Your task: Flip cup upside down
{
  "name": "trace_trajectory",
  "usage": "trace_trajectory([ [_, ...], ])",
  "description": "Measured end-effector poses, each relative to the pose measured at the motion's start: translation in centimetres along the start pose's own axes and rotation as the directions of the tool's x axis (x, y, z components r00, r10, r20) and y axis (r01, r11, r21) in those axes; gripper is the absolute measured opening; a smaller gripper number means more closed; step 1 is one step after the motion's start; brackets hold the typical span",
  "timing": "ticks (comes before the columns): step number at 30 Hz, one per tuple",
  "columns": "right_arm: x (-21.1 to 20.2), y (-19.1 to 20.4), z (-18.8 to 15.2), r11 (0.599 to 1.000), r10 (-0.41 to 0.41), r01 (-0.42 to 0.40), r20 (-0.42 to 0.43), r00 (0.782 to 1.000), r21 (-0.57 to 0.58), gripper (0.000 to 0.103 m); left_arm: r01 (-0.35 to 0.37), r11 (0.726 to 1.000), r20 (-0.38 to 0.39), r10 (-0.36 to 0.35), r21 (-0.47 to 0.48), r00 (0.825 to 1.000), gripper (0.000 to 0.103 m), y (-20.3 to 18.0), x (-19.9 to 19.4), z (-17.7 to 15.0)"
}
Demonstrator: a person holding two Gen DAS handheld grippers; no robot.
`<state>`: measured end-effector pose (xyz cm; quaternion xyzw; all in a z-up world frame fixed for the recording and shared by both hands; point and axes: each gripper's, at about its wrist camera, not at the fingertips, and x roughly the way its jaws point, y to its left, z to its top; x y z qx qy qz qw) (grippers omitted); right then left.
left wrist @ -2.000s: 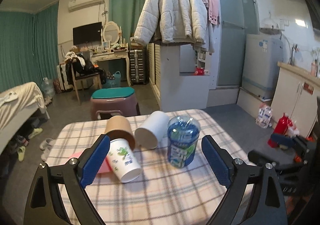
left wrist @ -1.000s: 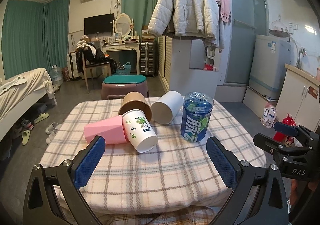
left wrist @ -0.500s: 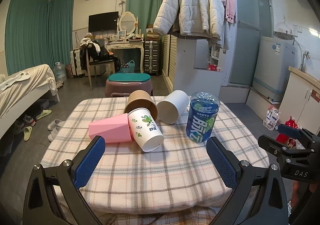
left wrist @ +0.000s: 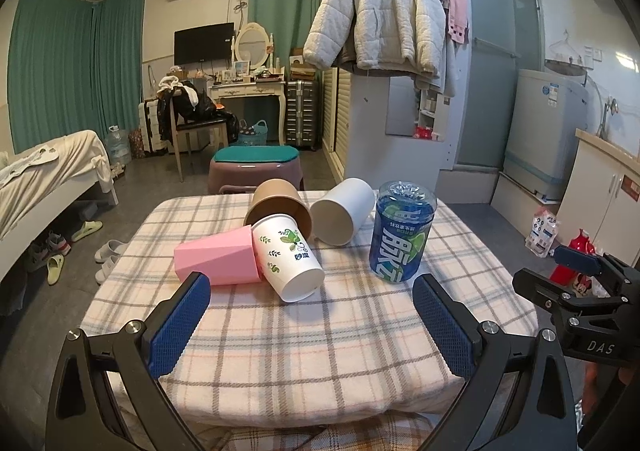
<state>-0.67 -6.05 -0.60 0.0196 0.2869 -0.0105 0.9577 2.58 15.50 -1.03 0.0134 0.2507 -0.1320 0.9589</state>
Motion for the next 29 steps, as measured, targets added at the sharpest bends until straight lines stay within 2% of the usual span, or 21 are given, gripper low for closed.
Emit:
trace_trajectory([
  [29,0.60,0.43,-0.71,1.000,-0.002,0.002,-0.015,1.000,-0.006,0.094,-0.018,1.000,-0.007,0.018,-0.005,1.000,0.103,0.54,0.30,-0.50],
])
